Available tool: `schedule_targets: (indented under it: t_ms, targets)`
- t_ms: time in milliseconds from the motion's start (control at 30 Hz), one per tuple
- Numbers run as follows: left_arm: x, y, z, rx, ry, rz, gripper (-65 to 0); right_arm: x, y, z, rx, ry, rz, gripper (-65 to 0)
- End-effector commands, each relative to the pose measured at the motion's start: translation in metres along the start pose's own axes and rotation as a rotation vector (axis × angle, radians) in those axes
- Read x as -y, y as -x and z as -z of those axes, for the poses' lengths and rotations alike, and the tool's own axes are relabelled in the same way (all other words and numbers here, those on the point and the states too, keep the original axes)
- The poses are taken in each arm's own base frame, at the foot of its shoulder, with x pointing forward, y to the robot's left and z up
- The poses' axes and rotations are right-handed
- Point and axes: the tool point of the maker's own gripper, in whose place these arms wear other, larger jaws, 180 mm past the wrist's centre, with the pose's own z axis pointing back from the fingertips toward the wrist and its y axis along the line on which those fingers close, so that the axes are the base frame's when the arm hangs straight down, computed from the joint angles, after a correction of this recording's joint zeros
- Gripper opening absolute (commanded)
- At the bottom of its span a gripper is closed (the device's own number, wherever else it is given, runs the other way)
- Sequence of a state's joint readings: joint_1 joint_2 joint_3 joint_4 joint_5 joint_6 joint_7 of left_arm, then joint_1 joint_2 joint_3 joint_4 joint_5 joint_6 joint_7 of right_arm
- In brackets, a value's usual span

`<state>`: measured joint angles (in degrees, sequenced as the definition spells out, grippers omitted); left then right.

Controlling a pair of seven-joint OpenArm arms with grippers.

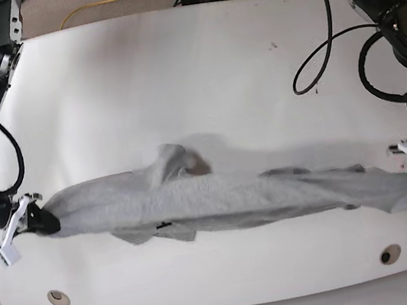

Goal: Fold the T-shirt properly
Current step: 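Lift the shirt with both grippers and shake it out taut, then lay the shirt flat with both grippers, pulling it smooth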

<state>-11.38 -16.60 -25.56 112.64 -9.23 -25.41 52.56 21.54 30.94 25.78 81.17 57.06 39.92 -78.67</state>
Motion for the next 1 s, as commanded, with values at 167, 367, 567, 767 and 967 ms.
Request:
schedule_targets:
  t_ms: [167,367,567,767,967]
  targets:
    - [0.021,0.047,-0.014,-0.094,0.041,-0.002,-65.0,-0.019,0.026,-0.005,0.029,-0.006,0.011,-65.0]
    - [0.028,0.101,-0.033,-0.222,0.044,-0.043,-65.0,-0.029,0.071,-0.009,-0.02,-0.003,0.068,-65.0]
    - [0.033,0.147,-0.06,-0.335,0.088,-0.006,-65.0,-0.043,0.124,-0.01,-0.103,-0.018,0.144,-65.0]
    - [0.025,0.189,-0.091,-0.452,0.101,0.033,-65.0,-0.058,0.174,-0.014,-0.185,-0.034,0.225,-65.0]
    - [0.017,0.225,-0.127,-0.57,0.12,0.076,-65.0,-0.071,0.216,-0.025,-0.244,-0.029,0.312,-65.0]
